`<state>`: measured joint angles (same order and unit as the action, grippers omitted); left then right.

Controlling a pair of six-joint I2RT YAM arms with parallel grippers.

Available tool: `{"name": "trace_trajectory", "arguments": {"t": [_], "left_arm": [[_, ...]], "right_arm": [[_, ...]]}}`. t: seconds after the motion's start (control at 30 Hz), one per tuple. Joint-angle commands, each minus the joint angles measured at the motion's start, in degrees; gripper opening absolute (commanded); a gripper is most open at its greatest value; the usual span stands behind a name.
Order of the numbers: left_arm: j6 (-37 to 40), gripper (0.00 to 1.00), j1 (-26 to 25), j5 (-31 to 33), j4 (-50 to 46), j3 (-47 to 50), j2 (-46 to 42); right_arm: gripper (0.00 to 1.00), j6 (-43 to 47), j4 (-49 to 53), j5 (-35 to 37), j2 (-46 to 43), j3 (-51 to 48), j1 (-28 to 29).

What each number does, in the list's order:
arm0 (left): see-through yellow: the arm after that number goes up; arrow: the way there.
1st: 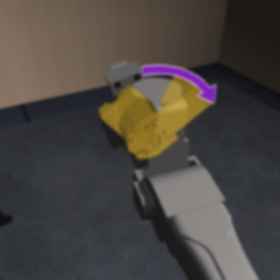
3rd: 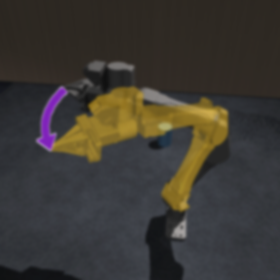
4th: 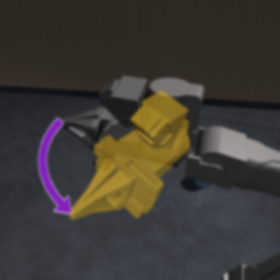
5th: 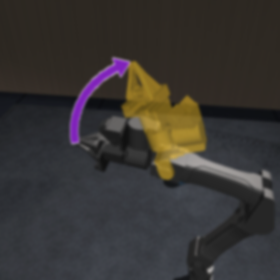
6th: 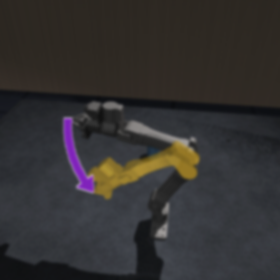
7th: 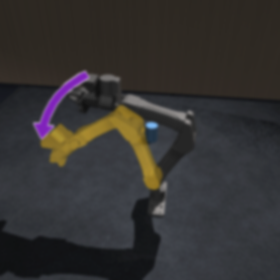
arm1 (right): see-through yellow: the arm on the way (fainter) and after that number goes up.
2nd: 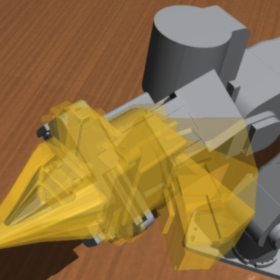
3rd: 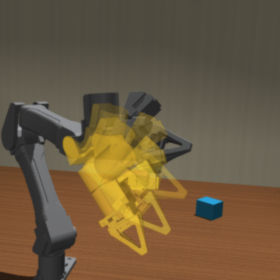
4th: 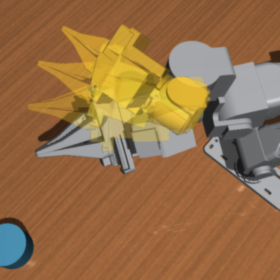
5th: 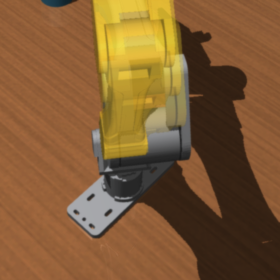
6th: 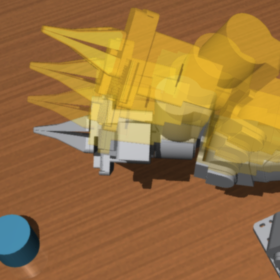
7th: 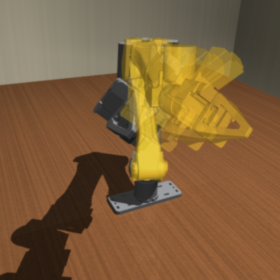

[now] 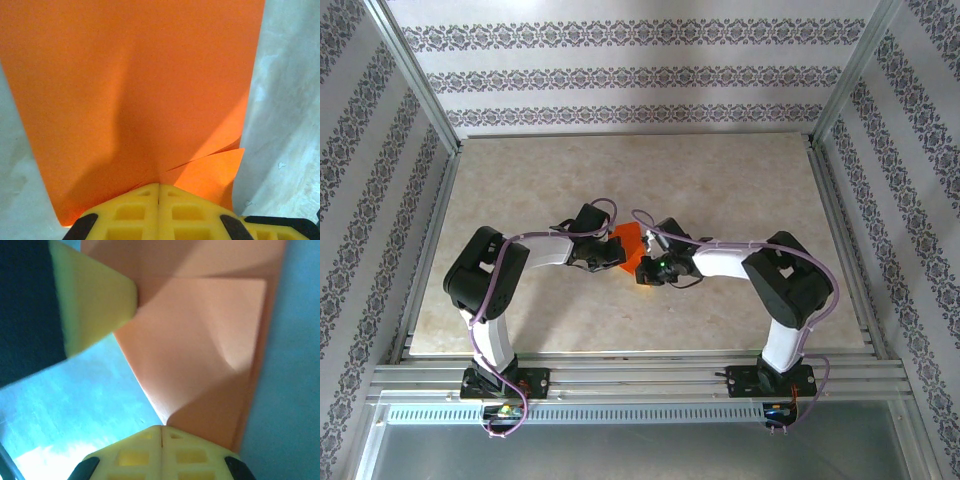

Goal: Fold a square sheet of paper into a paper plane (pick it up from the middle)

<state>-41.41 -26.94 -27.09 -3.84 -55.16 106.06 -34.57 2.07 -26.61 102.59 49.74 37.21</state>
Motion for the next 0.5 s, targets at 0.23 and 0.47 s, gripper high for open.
{"name": "trace_trajectory", "arguments": {"t": [0.23, 0.47], "left_arm": [[2.66, 0.04, 0.31, 10.50, -10.80, 2.34, 5.48], [1.90, 0.04, 0.30, 8.58, -9.74, 2.69, 4.78]], "right_arm": [[0.06, 1.34, 1.28, -1.89, -6.03, -10.12, -2.40], [0.07, 1.14, 0.83, -2.27, -10.99, -7.06, -1.60]]}}
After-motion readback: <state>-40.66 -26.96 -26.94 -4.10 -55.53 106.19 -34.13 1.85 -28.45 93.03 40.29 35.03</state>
